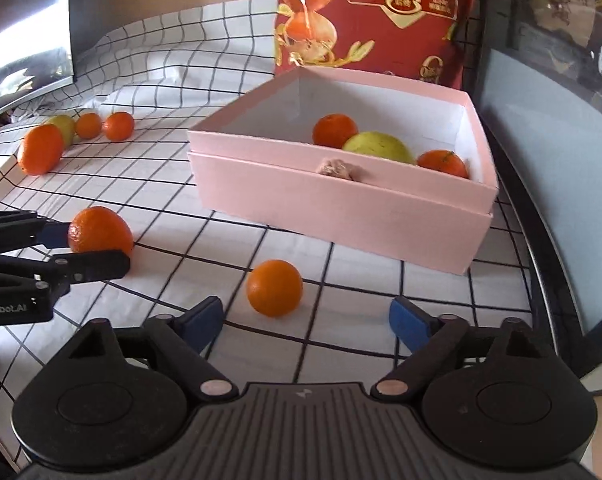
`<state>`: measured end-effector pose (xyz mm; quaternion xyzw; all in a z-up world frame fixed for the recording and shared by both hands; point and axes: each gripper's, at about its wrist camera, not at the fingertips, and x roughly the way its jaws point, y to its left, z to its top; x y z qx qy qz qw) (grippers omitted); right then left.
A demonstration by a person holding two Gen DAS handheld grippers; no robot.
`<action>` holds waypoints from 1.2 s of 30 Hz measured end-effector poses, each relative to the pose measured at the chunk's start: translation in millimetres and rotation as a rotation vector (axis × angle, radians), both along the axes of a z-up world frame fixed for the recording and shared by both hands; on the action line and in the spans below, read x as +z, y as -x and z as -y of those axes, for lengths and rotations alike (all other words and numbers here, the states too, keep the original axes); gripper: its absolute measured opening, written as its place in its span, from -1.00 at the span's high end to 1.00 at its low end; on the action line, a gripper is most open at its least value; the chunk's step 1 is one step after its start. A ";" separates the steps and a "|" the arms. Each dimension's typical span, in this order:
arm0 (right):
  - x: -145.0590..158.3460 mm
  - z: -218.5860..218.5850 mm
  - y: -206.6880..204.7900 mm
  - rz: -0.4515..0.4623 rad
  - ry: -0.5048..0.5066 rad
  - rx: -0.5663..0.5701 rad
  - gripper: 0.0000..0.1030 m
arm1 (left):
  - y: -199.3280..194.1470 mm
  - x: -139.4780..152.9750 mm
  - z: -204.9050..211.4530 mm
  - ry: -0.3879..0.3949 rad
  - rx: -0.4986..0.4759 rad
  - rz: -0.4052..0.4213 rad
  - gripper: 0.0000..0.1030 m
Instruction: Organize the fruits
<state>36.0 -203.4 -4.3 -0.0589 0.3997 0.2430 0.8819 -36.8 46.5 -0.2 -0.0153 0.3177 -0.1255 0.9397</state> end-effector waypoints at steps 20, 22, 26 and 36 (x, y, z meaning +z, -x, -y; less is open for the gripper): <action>42.4 0.5 11.0 0.090 0.002 0.020 0.46 | -9.8 39.6 14.2 0.056 -0.082 0.111 -0.06; 58.3 4.4 7.4 0.122 -0.020 0.011 0.46 | -24.0 60.6 15.3 0.087 -0.099 0.150 -0.06; 93.1 10.7 -22.1 0.158 -0.073 -0.052 0.46 | -73.4 89.3 18.4 0.159 -0.125 0.132 -0.06; 124.0 2.4 -136.1 0.085 -0.066 -0.224 0.46 | -144.1 61.6 53.4 0.125 -0.141 -0.019 -0.06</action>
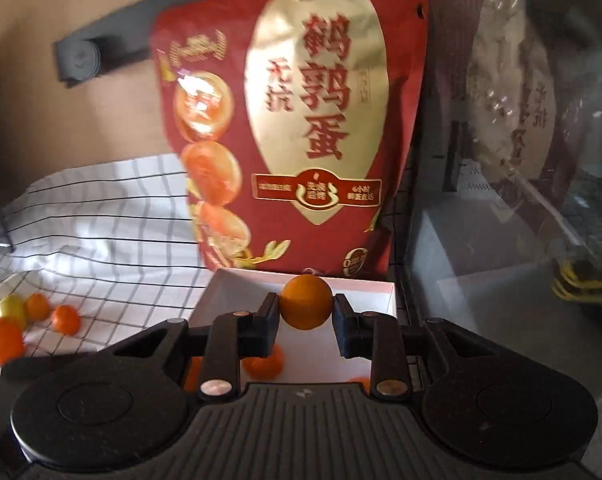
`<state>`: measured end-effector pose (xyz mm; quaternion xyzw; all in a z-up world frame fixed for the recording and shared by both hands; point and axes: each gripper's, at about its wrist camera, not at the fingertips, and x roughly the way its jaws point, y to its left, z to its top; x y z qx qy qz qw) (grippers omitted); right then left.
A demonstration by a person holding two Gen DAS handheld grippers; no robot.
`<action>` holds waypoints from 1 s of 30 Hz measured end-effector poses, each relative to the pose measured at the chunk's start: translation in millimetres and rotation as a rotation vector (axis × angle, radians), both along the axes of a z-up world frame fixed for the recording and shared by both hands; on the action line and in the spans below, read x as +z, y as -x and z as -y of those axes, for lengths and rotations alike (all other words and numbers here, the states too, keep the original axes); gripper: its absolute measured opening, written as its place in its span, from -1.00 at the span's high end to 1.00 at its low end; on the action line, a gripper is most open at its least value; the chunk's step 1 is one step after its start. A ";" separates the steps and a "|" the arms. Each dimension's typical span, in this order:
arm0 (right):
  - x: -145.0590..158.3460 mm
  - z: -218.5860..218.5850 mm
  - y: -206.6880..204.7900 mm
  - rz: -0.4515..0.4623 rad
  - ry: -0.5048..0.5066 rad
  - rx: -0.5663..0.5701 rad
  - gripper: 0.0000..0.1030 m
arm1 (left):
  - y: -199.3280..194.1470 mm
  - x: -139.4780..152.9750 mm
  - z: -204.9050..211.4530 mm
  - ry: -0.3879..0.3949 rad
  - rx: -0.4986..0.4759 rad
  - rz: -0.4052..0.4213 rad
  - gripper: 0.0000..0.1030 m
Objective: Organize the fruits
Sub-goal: 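Lower both mandarins into the pink box and open both tools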
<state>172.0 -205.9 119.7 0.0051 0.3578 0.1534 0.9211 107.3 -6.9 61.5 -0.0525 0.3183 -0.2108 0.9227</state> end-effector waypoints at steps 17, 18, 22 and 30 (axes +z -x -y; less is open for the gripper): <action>-40.8 -21.9 -21.6 -0.107 0.035 -0.001 -0.08 | 15.0 -5.1 -18.6 0.066 -0.011 0.030 -0.06; -38.4 -21.9 -20.6 -0.098 0.038 -0.006 -0.10 | 14.6 -4.2 -18.4 0.066 -0.009 0.033 -0.07; -32.9 -21.7 -18.9 -0.069 0.053 -0.026 -0.16 | 14.2 -3.8 -1.1 -0.089 -0.048 0.015 -0.06; -36.1 -18.6 -17.1 -0.067 0.074 -0.039 -0.25 | 46.7 2.4 -25.4 -0.030 -0.029 0.125 -0.06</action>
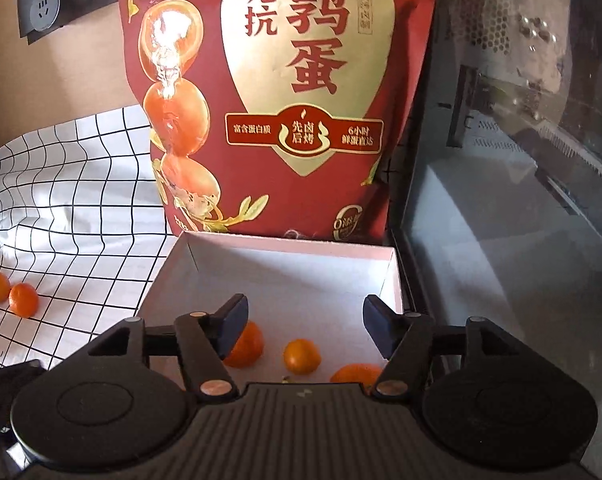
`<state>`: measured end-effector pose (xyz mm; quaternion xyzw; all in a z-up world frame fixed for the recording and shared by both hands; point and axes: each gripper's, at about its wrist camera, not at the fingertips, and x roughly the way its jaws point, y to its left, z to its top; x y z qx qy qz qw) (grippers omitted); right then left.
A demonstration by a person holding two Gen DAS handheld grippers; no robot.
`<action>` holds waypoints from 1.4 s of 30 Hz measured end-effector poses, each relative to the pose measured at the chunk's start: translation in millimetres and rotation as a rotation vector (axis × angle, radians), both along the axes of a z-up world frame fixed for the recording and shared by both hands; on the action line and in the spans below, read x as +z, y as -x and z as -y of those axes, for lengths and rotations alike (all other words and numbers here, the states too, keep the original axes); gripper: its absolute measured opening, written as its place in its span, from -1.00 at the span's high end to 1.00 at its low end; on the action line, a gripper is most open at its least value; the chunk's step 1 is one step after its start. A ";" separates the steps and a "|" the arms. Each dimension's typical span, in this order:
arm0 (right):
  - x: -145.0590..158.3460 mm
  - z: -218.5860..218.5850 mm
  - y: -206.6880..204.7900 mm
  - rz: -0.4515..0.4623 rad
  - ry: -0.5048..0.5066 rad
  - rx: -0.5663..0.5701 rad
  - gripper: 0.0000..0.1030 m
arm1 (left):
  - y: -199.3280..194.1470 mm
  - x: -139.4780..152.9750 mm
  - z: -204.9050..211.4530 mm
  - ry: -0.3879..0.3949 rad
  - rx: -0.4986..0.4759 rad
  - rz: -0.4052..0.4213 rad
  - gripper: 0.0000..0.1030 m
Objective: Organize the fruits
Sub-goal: 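Lower both mandarins into the pink box and open both tools, then move the right tool to the fruit row and grasp the large orange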
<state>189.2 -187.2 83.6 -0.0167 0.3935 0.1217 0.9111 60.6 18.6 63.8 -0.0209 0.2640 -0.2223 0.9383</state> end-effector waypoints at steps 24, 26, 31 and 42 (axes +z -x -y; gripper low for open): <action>3.6 -278.7 114.4 -0.026 -0.170 0.618 -0.51 | 146.7 -39.3 -347.0 0.588 1.135 0.268 -0.04; -4.4 -305.8 121.6 -0.051 -0.221 0.636 -0.51 | 150.2 -37.5 -345.1 0.580 1.144 0.288 -0.04; -22.9 -361.1 120.8 -0.035 -0.221 0.598 -0.51 | 150.7 -35.7 -340.1 0.541 1.141 0.307 -0.04; -58.5 -384.5 106.1 -0.151 -0.163 0.624 -0.48 | 144.2 -38.0 -345.5 0.550 1.116 0.282 -0.04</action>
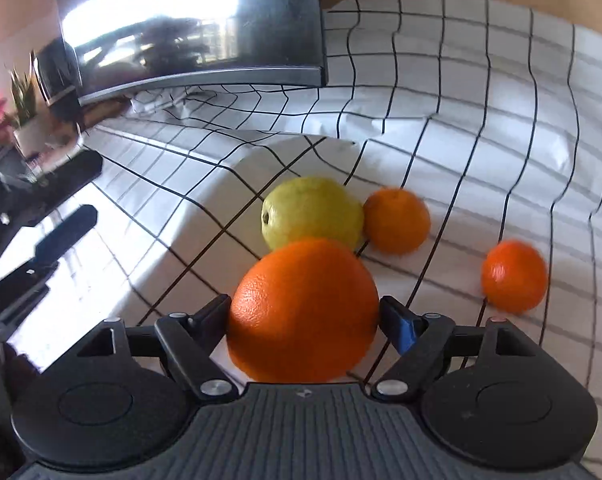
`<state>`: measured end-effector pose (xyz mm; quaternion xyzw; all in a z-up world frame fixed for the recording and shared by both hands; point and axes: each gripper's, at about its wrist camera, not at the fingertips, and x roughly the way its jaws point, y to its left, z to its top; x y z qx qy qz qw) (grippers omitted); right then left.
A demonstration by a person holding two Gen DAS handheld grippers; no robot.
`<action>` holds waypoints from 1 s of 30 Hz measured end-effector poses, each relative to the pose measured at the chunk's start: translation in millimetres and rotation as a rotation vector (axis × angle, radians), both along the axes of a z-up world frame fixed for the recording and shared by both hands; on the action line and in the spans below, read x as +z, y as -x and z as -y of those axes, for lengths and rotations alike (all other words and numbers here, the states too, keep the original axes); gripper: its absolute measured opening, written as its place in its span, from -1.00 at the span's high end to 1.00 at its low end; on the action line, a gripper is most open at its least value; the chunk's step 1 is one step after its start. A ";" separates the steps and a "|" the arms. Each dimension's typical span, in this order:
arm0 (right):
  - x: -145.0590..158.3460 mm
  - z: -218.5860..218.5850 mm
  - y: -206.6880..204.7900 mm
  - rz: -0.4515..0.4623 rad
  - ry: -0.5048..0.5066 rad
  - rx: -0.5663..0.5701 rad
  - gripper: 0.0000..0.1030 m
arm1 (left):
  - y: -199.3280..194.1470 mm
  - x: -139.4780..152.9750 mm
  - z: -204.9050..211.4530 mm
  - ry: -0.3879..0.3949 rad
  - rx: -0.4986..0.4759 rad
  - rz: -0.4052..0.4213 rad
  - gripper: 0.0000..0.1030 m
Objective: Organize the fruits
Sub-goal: 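Move the right tool to the fruit row and grasp the large orange, then grasp a mandarin with the left tool while the right tool holds the large orange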
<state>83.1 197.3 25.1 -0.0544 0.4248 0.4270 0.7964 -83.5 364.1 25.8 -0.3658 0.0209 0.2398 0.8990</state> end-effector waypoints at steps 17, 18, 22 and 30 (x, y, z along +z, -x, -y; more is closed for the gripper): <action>6.9 222.0 29.9 0.004 0.065 -0.085 -0.46 | -72.4 1.7 61.7 -0.158 -0.502 -0.163 -0.04; 6.7 236.9 31.5 0.006 0.064 -0.099 -0.46 | -80.0 2.1 68.2 -0.155 -0.542 -0.179 -0.04; 7.0 284.2 38.5 0.015 0.056 -0.156 -0.46 | -116.4 8.4 100.1 -0.193 -0.622 -0.279 -0.04; -5.7 326.1 45.3 0.030 -0.066 -0.214 -0.48 | -174.0 -5.4 136.8 -0.295 -0.588 -0.450 -0.04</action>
